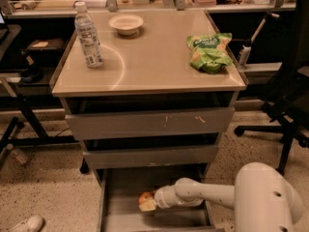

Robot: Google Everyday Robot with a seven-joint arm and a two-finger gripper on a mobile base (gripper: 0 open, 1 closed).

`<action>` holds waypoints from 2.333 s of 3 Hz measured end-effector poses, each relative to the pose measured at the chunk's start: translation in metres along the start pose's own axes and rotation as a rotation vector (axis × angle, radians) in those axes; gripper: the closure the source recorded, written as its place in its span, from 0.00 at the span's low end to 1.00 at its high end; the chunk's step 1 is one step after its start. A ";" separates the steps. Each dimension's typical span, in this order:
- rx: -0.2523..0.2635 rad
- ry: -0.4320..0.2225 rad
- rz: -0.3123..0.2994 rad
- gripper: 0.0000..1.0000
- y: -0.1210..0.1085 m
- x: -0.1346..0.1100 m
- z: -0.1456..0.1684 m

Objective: Pick orange from bottom drawer and place on counter

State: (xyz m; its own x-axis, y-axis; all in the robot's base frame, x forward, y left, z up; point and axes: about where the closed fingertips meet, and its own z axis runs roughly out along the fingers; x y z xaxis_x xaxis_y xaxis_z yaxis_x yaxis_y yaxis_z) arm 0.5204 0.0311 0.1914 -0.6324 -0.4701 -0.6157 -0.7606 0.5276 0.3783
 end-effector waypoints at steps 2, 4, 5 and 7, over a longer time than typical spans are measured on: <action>0.033 -0.019 -0.017 1.00 0.066 -0.075 -0.120; 0.002 -0.022 0.014 1.00 0.082 -0.084 -0.140; -0.002 -0.033 0.024 1.00 0.110 -0.107 -0.179; 0.032 -0.043 -0.051 1.00 0.148 -0.152 -0.234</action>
Offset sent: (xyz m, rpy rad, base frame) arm -0.0375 -0.0183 0.2397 0.0072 -0.0604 -0.0229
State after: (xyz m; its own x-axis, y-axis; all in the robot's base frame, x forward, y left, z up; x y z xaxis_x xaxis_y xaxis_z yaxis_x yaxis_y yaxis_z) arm 0.4698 0.0151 0.5027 -0.5857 -0.4663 -0.6630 -0.7859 0.5268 0.3237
